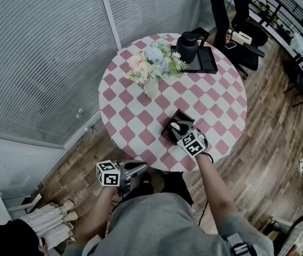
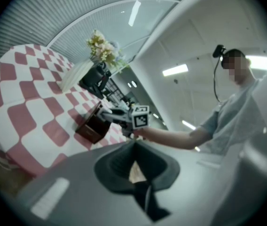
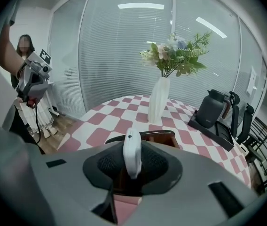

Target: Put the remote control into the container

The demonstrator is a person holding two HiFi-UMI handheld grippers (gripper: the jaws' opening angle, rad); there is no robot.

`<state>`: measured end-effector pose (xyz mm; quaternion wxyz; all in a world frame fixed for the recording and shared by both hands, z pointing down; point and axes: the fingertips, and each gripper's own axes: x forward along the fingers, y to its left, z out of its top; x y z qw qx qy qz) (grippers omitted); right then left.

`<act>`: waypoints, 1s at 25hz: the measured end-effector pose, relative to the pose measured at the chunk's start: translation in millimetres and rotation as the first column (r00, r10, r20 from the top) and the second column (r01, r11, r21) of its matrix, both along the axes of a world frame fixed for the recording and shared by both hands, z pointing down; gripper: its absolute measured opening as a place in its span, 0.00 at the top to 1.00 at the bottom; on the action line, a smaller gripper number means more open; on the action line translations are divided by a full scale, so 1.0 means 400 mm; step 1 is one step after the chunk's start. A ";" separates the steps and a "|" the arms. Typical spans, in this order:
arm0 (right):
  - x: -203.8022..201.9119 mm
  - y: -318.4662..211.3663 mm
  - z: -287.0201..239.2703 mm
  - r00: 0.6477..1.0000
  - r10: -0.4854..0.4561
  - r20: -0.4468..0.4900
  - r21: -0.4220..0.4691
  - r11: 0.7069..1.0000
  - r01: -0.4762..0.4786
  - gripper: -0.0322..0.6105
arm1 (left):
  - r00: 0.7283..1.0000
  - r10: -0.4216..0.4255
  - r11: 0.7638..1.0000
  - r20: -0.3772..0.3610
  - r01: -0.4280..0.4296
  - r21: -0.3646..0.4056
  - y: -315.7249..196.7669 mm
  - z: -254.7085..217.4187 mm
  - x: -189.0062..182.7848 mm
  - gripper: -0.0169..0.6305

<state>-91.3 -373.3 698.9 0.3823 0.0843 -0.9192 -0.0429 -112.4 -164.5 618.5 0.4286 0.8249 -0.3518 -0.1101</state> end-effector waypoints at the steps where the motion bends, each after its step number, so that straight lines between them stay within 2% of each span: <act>1: 0.000 0.000 0.001 1.000 0.002 -0.003 -0.001 1.000 -0.002 0.79 | 1.000 0.002 1.000 0.001 -0.002 0.000 0.001 0.001 0.001 0.97; 7: 0.004 0.005 0.001 1.000 -0.004 0.004 -0.002 1.000 0.004 0.79 | 1.000 0.004 1.000 0.002 -0.004 -0.003 0.005 0.006 0.006 0.97; 14: 0.015 0.012 -0.067 0.992 0.026 0.125 -0.014 1.000 -0.024 0.76 | 1.000 0.006 1.000 0.005 -0.006 0.020 -0.004 -0.004 -0.002 0.97; 17: 0.016 0.036 -0.155 0.963 0.031 0.269 -0.030 0.999 -0.024 0.76 | 1.000 0.004 0.999 0.005 -0.004 0.041 -0.016 -0.018 -0.011 0.97; 20: 0.029 0.078 -0.232 0.918 0.081 0.387 -0.108 0.993 -0.042 0.76 | 1.000 0.008 0.997 0.003 -0.008 0.070 -0.033 -0.036 -0.019 0.97; 23: 0.047 0.133 -0.271 0.886 0.123 0.446 -0.189 0.981 -0.041 0.77 | 1.000 0.024 0.995 0.003 -0.025 0.096 -0.043 -0.051 -0.020 0.97; 25: 0.058 0.170 -0.287 0.874 0.130 0.469 -0.220 0.975 -0.027 0.82 | 0.999 0.044 0.993 0.004 -0.044 0.111 -0.050 -0.058 -0.017 0.97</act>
